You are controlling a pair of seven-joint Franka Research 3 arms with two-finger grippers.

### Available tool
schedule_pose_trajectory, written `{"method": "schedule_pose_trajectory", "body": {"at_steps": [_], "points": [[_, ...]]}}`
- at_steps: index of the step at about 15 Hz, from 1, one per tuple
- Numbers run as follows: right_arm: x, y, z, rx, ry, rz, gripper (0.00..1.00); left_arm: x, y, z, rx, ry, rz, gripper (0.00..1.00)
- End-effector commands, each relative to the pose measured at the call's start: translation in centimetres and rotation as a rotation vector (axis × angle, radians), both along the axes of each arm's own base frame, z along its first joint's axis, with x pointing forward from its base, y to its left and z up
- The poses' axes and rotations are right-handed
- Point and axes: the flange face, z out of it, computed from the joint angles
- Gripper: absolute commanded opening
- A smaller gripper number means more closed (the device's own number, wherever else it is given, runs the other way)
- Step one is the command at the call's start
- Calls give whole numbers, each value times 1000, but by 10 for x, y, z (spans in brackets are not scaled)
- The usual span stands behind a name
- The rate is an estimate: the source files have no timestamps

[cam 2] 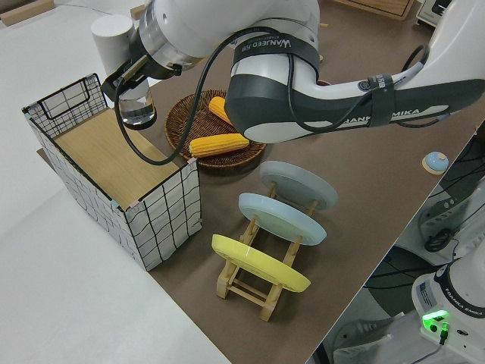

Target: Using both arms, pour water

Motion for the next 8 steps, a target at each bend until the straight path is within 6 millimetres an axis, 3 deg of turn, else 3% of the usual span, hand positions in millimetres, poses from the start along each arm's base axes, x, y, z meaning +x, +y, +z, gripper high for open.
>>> {"method": "schedule_pose_trajectory", "body": {"at_steps": [1, 5, 8], "points": [[-1, -1, 3, 13, 3, 3, 987, 5, 27, -2, 18, -66, -50, 0], [-1, -1, 3, 13, 3, 3, 987, 3, 42, -11, 56, -96, -61, 0], [-1, -1, 3, 13, 3, 2, 987, 6, 47, -29, 68, -111, -73, 0]]}}
